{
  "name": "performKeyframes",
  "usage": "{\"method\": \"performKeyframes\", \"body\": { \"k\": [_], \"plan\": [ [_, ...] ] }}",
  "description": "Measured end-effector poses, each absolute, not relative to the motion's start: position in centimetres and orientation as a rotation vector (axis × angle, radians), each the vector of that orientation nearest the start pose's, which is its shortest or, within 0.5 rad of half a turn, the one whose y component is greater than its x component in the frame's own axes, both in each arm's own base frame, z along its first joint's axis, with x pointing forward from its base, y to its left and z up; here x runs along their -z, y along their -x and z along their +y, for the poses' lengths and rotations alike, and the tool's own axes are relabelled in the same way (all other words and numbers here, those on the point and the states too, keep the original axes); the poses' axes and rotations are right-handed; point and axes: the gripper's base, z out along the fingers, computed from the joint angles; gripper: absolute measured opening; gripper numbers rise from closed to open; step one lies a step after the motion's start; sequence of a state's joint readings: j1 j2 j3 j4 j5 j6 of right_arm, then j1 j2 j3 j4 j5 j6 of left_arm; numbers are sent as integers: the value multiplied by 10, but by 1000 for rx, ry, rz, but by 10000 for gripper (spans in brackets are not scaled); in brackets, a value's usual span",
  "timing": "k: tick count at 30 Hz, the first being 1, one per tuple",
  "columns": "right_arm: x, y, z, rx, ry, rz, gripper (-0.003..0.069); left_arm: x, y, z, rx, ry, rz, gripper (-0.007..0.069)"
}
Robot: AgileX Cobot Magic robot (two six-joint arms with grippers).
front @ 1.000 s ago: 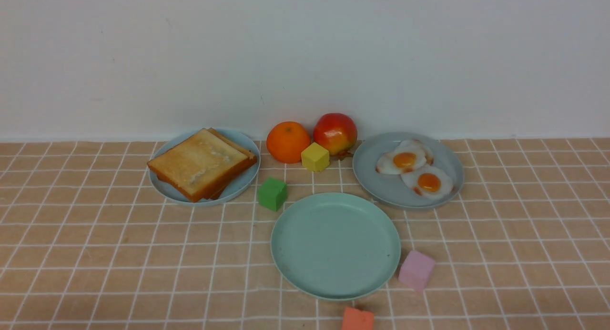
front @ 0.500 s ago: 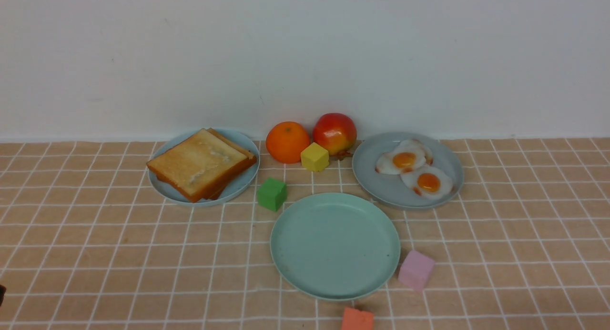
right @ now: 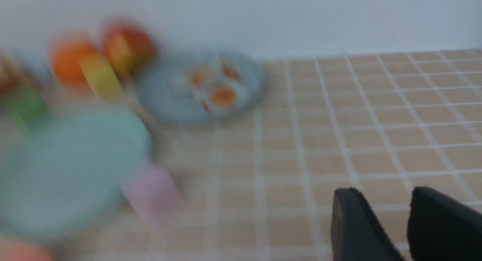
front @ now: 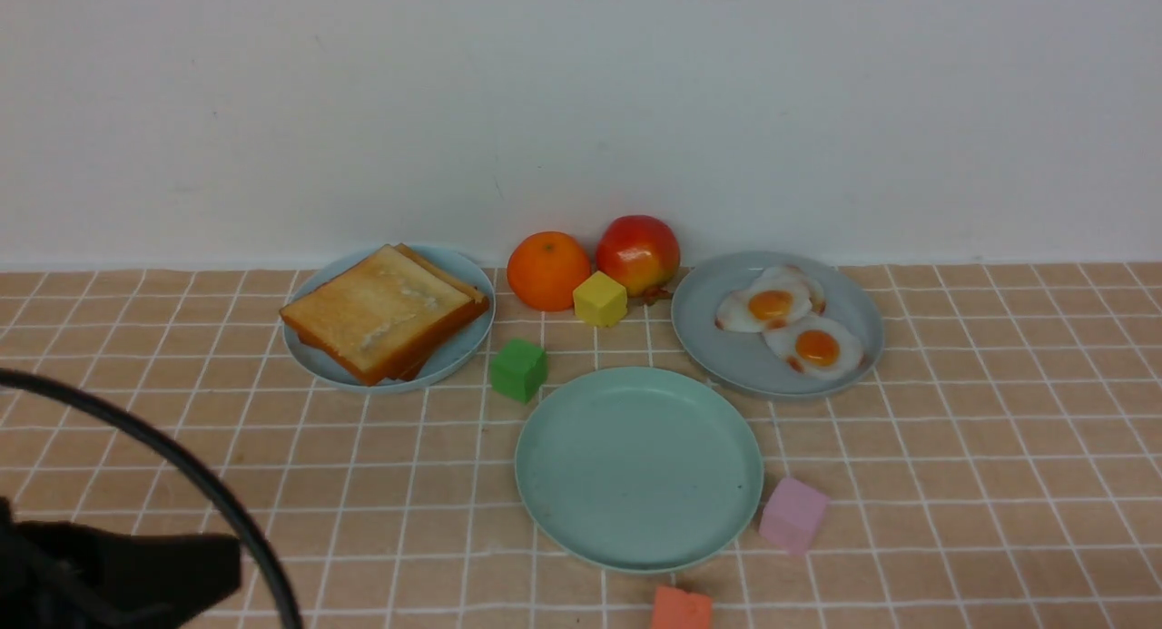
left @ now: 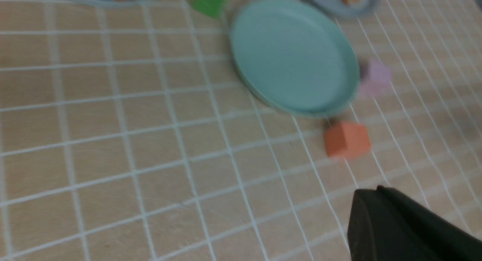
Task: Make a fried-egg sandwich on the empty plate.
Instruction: Use the left arm to grab a slice of bread
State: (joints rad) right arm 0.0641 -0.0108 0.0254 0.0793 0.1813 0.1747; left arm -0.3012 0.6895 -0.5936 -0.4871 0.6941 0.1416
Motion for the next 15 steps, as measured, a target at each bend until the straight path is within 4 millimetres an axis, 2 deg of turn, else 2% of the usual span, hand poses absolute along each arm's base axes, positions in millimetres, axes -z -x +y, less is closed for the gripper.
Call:
{"method": "performKeyframes", "body": {
  "k": [3,4,8,10,12,15],
  "plan": [
    [-197,-56,5,-430,-312,1572,239,-298,-128,-76,619,-340,2315,-13],
    [-198,-56,5,-439,-321,1566,239,-299,-129,-77,615,-351,2317,-13],
    [-205,-56,4,-584,-451,1458,239,-294,-164,-91,560,-400,2407,-13],
    [-210,-55,5,-633,-476,1474,231,-294,-181,-96,510,-429,2429,-13],
    [-227,-51,9,-658,-440,1540,207,-294,-201,-101,450,-460,2448,-13],
    [-271,-42,14,-607,-286,1690,147,-294,-235,-107,382,-473,2474,-13]
  ]
}}
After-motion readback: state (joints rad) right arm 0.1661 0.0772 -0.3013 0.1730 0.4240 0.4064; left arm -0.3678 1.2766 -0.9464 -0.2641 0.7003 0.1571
